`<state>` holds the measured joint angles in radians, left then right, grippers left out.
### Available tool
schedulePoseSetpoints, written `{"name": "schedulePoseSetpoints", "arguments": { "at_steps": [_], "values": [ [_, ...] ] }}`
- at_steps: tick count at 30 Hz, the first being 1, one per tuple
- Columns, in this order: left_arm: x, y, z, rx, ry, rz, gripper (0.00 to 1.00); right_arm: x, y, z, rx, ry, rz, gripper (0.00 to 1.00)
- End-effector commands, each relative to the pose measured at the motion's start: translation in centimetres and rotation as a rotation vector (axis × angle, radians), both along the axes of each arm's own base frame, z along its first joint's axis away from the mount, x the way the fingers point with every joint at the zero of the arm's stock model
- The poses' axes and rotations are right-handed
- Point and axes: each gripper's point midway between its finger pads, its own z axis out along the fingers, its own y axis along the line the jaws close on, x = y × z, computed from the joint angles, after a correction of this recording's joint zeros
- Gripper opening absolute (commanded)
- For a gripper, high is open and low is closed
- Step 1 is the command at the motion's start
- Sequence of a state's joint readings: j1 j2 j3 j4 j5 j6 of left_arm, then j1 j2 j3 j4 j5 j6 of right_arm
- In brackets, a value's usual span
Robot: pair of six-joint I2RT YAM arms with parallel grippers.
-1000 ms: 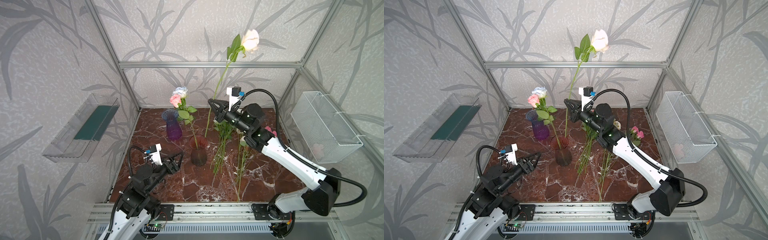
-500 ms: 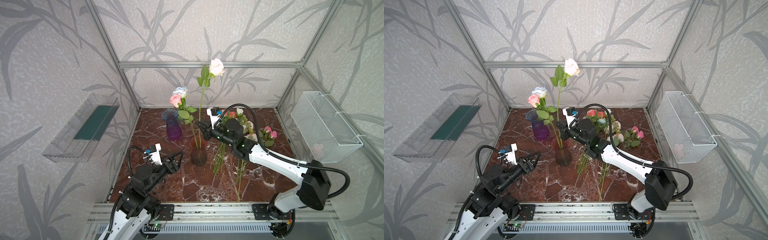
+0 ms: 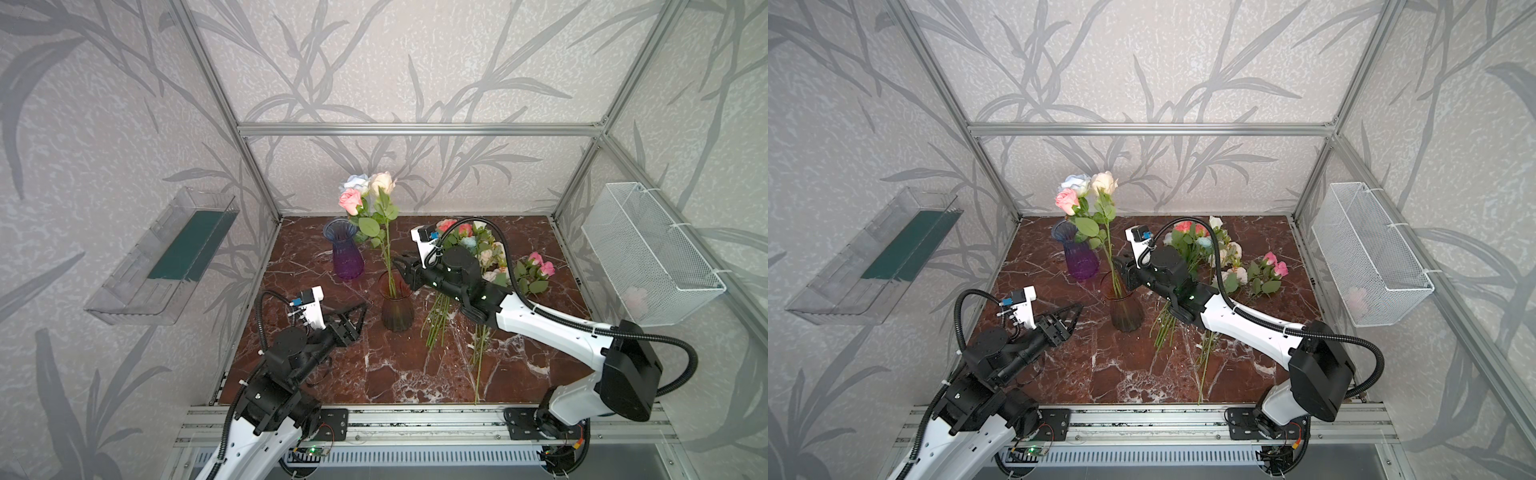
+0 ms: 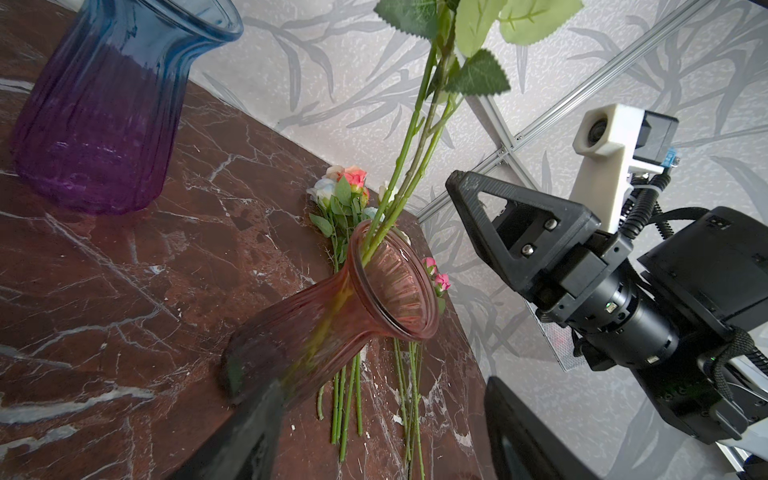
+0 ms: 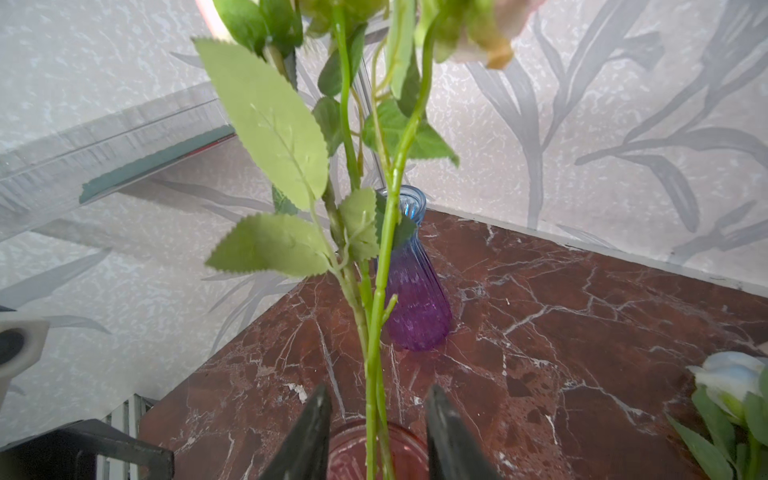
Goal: Arrange the flowers into the vase
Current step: 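Carry the cream rose to the pink vase and lower its stem in, then release the cream rose and move the right gripper back to the pile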
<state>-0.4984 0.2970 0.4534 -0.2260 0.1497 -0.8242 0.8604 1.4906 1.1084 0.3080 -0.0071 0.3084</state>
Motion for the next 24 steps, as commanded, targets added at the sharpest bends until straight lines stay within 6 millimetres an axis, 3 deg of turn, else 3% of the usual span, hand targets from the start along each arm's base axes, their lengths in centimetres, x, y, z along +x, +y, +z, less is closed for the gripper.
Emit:
{"name": "schedulePoseSetpoints", "arguments": {
  "at_steps": [1, 8, 12, 14, 19, 24],
  "values": [
    [0.3, -0.1, 0.0, -0.017, -0.004, 0.006, 0.77, -0.9, -1.6, 2.3, 0.042, -0.024, -0.036, 0.39],
    [0.6, -0.8, -0.4, -0.002, 0.004, -0.022, 0.77, -2.6, -5.4, 4.2, 0.033, -0.047, -0.100, 0.42],
    [0.3, -1.4, -0.4, -0.005, -0.005, -0.063, 0.75, -2.3, -9.2, 3.3, -0.030, -0.001, -0.192, 0.42],
    [0.1, -1.1, -0.4, 0.000, -0.008, -0.052, 0.75, -1.5, -12.1, 1.4, -0.069, 0.069, -0.266, 0.42],
    [0.1, 1.5, -1.9, 0.009, 0.050, 0.085, 0.74, 0.1, -19.6, -6.2, -0.178, 0.360, -0.423, 0.35],
    [0.2, 2.0, -5.1, 0.030, 0.129, 0.119, 0.74, 1.1, -22.2, -12.3, -0.349, 0.541, -0.456, 0.27]
  ]
}}
